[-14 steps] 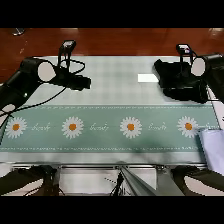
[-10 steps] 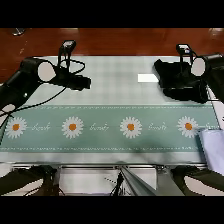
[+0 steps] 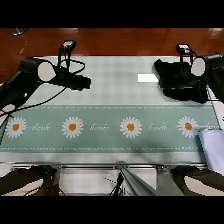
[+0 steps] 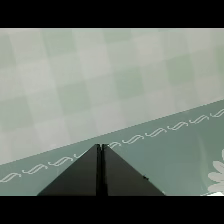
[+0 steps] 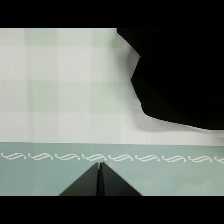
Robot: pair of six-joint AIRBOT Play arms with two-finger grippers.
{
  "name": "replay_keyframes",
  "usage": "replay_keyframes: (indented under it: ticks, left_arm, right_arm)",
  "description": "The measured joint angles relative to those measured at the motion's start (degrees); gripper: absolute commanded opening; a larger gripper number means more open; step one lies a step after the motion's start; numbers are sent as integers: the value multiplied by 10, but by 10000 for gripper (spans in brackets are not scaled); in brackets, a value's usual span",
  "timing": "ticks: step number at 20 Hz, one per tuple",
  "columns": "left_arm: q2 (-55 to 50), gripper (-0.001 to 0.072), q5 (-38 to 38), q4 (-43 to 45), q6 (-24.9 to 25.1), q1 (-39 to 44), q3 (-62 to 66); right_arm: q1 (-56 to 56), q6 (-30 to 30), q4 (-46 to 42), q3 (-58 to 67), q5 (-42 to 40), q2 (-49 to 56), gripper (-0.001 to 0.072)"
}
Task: Fold the shirts.
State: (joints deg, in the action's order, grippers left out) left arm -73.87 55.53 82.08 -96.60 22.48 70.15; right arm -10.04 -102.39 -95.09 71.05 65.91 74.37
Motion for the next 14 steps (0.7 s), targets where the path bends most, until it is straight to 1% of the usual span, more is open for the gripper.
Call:
replay_keyframes:
  ticks: [14]
  left_arm:
    - [0,23,0,0,0,0,0]
  right_arm:
    - [0,0,0,0,-5,0,22]
